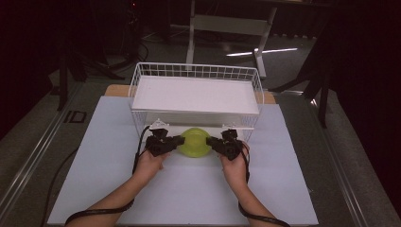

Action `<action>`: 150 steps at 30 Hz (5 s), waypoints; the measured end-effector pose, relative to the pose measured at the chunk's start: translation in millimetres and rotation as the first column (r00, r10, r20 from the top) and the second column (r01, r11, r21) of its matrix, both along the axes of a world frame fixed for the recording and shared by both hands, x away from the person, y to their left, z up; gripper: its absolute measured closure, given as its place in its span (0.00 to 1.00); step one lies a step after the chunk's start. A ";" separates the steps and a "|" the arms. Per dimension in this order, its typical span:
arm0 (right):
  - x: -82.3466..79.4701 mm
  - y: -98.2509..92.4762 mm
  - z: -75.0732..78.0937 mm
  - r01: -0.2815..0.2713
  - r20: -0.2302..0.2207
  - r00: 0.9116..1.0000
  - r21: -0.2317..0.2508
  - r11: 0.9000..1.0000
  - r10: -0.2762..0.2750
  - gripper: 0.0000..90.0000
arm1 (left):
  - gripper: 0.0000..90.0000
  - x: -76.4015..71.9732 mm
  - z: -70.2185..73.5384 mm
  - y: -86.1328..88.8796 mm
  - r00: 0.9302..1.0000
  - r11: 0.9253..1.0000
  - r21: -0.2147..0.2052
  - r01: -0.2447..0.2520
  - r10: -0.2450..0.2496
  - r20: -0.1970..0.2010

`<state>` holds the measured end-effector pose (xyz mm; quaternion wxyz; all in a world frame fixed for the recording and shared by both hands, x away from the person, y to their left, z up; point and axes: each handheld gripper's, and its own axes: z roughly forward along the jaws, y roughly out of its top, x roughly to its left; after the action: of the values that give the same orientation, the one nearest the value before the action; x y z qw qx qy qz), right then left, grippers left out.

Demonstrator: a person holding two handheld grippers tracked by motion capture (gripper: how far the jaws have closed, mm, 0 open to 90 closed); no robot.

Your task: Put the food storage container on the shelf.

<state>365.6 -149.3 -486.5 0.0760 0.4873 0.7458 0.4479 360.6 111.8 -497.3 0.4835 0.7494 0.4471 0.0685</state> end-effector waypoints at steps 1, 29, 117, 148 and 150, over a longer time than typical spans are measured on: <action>0.7 0.1 0.0 0.001 0.002 1.000 0.000 1.000 -0.001 0.87 | 0.89 0.6 -0.4 0.0 1.000 1.000 -0.002 -0.001 0.001 0.005; 21.5 8.1 0.8 0.104 0.097 0.990 -0.034 0.994 -0.101 0.70 | 0.66 20.4 -3.0 -8.4 0.992 0.996 0.025 -0.085 0.083 0.093; -22.3 45.6 -6.6 -0.074 0.153 0.985 -0.063 0.995 0.083 0.33 | 0.01 -72.2 -4.4 31.1 0.956 0.997 -0.053 0.058 -0.040 0.290; -92.0 -36.2 17.6 -0.126 0.254 0.958 -0.041 0.991 0.132 0.20 | 0.01 -107.5 13.7 63.8 0.957 0.992 -0.059 0.113 -0.092 0.274; -95.7 -40.5 18.0 -0.132 0.250 0.958 -0.044 0.990 0.139 0.20 | 0.01 -111.2 11.4 67.5 0.959 0.992 -0.052 0.112 -0.094 0.267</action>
<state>270.0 -189.8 -468.5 0.1460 0.3728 0.7677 0.5003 249.4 179.3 -485.9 0.5664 0.7394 0.3409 0.1277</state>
